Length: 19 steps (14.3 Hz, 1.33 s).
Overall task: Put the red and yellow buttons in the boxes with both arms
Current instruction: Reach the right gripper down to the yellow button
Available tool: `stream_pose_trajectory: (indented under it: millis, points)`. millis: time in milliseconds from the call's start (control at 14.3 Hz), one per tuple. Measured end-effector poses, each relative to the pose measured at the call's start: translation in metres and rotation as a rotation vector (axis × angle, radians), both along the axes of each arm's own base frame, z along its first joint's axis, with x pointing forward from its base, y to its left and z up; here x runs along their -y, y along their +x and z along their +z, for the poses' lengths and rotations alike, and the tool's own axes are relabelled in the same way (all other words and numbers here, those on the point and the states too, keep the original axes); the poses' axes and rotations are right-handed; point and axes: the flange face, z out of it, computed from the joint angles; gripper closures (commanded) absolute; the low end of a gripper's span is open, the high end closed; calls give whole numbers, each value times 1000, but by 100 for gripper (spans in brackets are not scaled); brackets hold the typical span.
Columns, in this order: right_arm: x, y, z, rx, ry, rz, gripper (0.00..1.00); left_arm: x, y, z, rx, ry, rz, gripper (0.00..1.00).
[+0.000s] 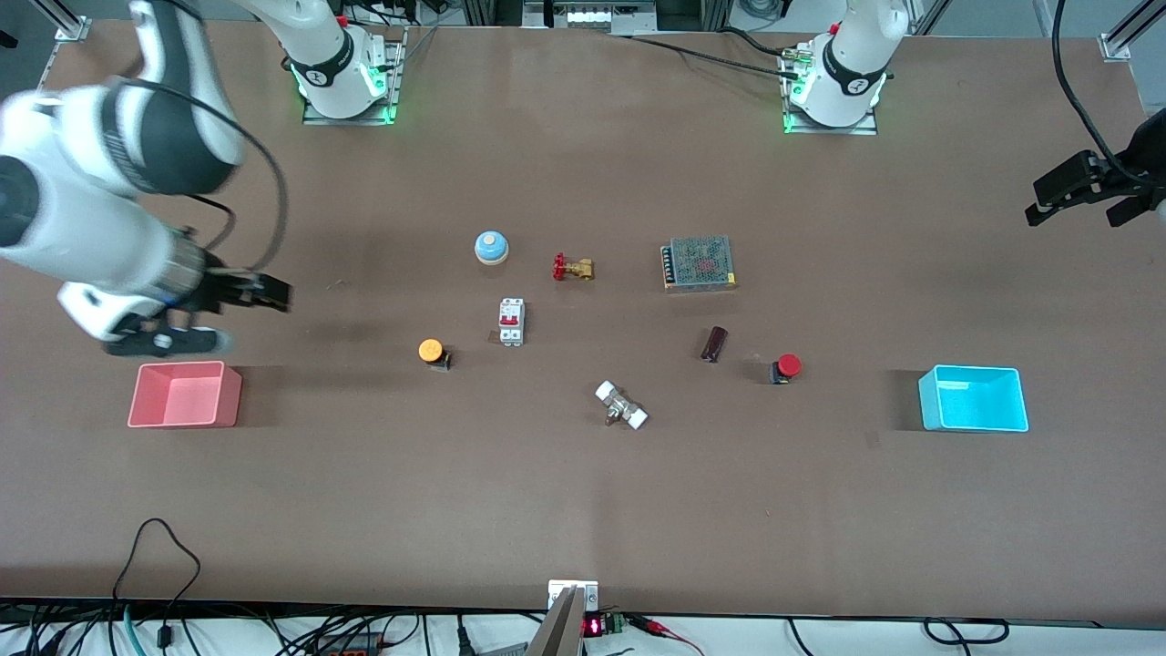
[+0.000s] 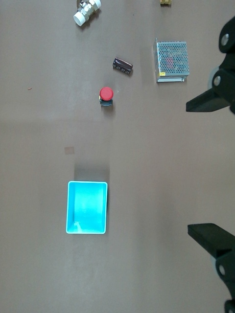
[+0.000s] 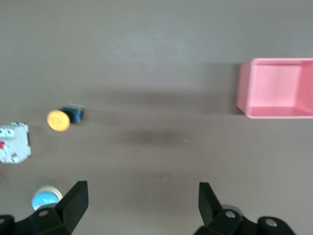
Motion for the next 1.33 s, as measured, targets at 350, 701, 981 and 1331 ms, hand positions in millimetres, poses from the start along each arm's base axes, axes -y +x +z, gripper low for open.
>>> stream_pose_trajectory:
  millis: [350, 701, 981, 1331]
  points:
    - [-94, 1, -66, 20, -10, 16, 0, 11, 0, -2, -5, 6, -21, 0]
    - [-122, 2, -107, -11, -5, -7, 0, 14, 0, -7, -16, 8, -27, 0]
    - [-158, 0, -139, 8, -17, -39, 0, 14, 2, -16, -34, 7, -27, 0]
    - [-161, 2, -184, -1, -31, -80, 0, 19, 19, -49, -79, 5, -38, 0]
